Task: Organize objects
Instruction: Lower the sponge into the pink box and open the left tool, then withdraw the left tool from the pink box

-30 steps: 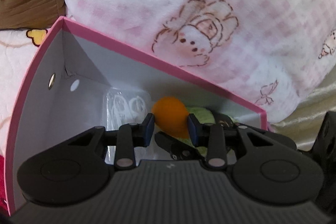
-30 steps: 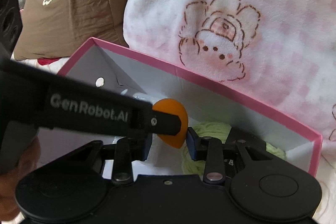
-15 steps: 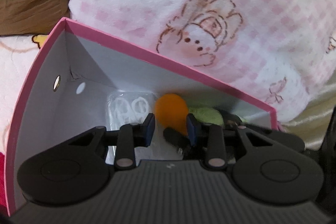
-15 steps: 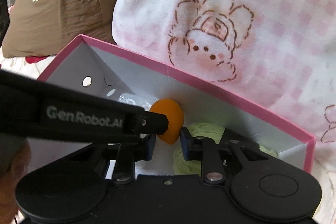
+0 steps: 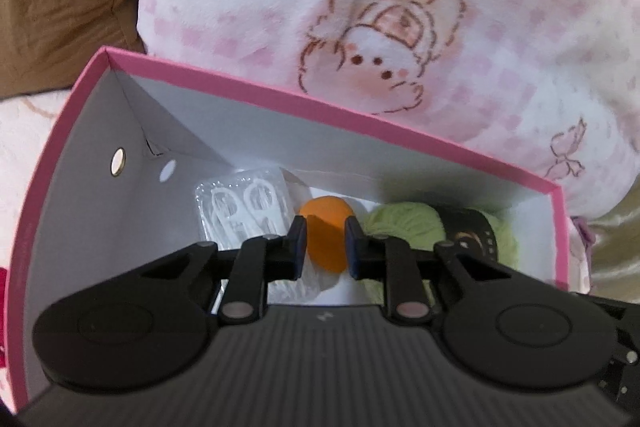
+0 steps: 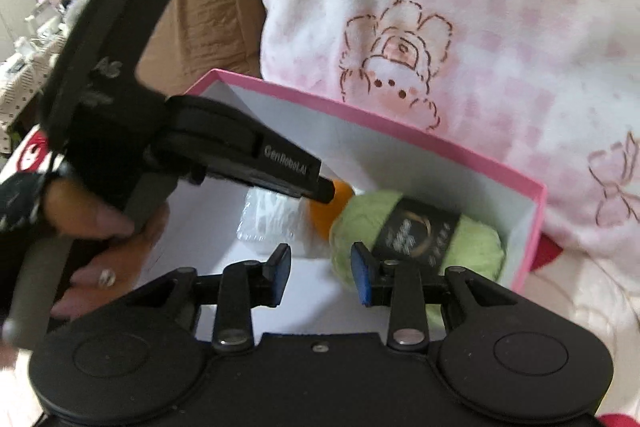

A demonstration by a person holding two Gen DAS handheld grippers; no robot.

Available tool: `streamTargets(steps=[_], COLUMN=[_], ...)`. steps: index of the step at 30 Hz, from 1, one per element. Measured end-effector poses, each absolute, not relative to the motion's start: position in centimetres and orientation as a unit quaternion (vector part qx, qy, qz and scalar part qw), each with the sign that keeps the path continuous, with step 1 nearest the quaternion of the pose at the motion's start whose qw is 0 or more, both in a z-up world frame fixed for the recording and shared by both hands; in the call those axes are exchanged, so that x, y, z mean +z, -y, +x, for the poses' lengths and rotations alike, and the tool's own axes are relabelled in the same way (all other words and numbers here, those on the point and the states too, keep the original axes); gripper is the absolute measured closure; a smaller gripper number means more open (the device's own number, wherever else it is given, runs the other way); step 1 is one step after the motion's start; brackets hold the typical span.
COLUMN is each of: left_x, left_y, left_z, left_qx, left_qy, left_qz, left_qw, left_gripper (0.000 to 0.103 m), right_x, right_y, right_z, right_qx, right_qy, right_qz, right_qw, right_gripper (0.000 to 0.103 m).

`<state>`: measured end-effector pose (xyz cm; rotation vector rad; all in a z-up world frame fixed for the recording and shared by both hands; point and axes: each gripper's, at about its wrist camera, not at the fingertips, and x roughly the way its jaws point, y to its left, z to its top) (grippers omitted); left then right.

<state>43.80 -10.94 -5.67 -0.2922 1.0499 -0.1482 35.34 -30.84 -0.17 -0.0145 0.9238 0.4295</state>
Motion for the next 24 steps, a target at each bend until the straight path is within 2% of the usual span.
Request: streamTargets(steps=[11,18,23,24], left_x=[2.4,7.1,9.0,9.3], left_y=[9.2,6.7,4.4,4.3], left_z=[34.8,27.3,22.9,22.2], left_qx=[-0.100,-0.116,-0.132,-0.136], left_qy=[-0.468,-0.456,-0.462,-0.462], left_qz=[-0.141,-0.099,-0.077,-0.068], left_qw=[0.867,0.877,0.873,0.874], left_gripper=[0.080,0.070,0.061,0.058], right_x=[4.1,5.6,6.9,7.2], right_y=[30.7,27.9,25.2,24.7], right_z=[29.2,23.4,20.9,20.6], right_qx=[0.205,0.172,0.150,0.147], right_qy=[-0.377,-0.345,-0.355,-0.357], right_qz=[0.013,0.022,0.026,0.023], right_qw=[0.903,0.923,0.922,0.922], right_gripper=[0.065,0.064,0.055,0.049])
